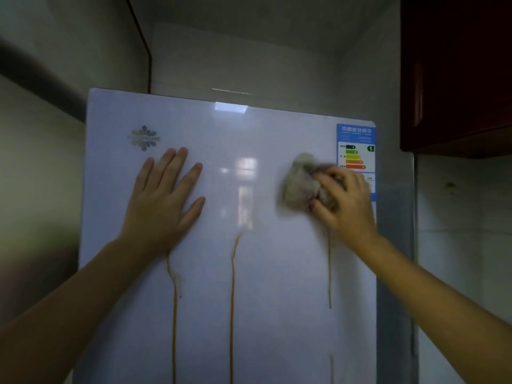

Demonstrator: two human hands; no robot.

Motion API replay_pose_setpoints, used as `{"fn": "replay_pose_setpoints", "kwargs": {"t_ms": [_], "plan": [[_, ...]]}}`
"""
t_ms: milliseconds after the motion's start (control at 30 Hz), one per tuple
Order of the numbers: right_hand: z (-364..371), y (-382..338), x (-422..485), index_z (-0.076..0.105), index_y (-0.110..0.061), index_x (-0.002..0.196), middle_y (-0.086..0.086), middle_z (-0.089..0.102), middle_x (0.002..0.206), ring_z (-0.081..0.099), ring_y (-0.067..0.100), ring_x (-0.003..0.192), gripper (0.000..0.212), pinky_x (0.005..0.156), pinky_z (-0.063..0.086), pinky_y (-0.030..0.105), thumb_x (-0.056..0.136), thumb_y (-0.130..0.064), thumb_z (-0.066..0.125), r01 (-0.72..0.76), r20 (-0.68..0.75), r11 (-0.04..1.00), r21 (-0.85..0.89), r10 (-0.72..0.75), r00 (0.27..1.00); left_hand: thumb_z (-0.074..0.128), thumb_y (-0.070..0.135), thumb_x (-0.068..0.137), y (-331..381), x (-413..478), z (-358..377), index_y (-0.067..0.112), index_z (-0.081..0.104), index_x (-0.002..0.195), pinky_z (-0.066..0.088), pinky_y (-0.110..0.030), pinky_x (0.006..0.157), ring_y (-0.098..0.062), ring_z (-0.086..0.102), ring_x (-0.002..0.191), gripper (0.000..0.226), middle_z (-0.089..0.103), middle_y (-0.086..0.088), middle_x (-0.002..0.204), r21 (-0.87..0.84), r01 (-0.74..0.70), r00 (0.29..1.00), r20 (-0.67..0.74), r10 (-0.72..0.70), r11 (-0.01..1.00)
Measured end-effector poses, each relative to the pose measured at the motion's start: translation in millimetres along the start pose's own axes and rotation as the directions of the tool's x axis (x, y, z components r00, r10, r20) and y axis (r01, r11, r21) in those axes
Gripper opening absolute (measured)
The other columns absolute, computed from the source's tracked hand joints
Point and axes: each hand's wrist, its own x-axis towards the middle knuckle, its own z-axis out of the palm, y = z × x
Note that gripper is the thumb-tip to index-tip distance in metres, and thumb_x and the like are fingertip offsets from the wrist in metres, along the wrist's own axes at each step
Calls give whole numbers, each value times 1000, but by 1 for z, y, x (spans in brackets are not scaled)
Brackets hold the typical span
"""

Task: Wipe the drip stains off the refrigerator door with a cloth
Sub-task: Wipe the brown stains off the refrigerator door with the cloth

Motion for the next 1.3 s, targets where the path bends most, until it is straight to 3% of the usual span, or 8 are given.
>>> {"fn": "replay_pose_setpoints", "kwargs": {"t_ms": [233,367,467,533,800,1033,1200,1300], "plan": [[23,-35,61,63,-26,133,6,51,133,44,28,123,50,107,37,48,87,-45,67,-310,-146,941,134,328,933,32,50,102,2,1,-3,13,38,156,13,-54,128,-34,20,156,66,23,-16,168,-5,11,1000,21,-11,1000],[37,-80,-3,65,-19,131,13,55,132,46,32,118,51,97,40,43,86,-42,70,136,-17,989,65,-135,991,35,49,101,2,3,-7,12,41,154,17,-53,126,-37,27,153,65,28,-19,165,15,-5,1000,20,5,1000],[28,-71,-69,63,-22,133,12,58,131,53,34,117,49,96,42,44,90,-43,71,515,138,855,61,-519,844,38,46,100,-2,6,-12,9,47,150,25,-55,121,-42,36,148,63,35,-22,161,34,-46,999,5,46,998],[15,-50,-90,64,-23,134,10,57,132,55,33,118,47,97,43,44,93,-45,70,600,224,797,66,-598,769,38,47,100,-1,5,-15,8,45,151,24,-56,121,-42,34,149,64,33,-23,162,36,-48,999,27,47,998],[-18,-6,-75,58,-18,139,11,52,137,49,35,124,58,100,42,48,88,-42,68,35,184,996,-77,-21,983,32,48,100,3,2,-19,9,34,157,15,-56,125,-39,20,155,68,22,-22,167,0,-23,995,100,23,1000],[-23,0,-124,51,-21,140,11,49,138,51,35,123,58,98,43,49,90,-46,65,362,342,931,-48,-325,882,31,49,100,0,2,-21,10,31,158,13,-55,125,-39,19,155,70,21,-21,167,-8,-35,992,124,36,999],[-33,18,-68,56,-15,138,10,50,135,47,33,122,65,102,47,53,83,-36,82,45,207,995,-84,-27,978,32,48,100,1,1,-18,11,31,158,12,-54,125,-38,19,156,69,20,-21,168,-7,-33,993,112,34,999],[-29,11,-84,57,-14,138,10,50,135,47,33,120,60,103,44,49,87,-42,73,10,194,998,-65,3,981,30,50,100,2,1,-18,12,29,159,10,-54,126,-37,16,157,70,17,-19,169,-7,-22,991,130,23,1000]]}}
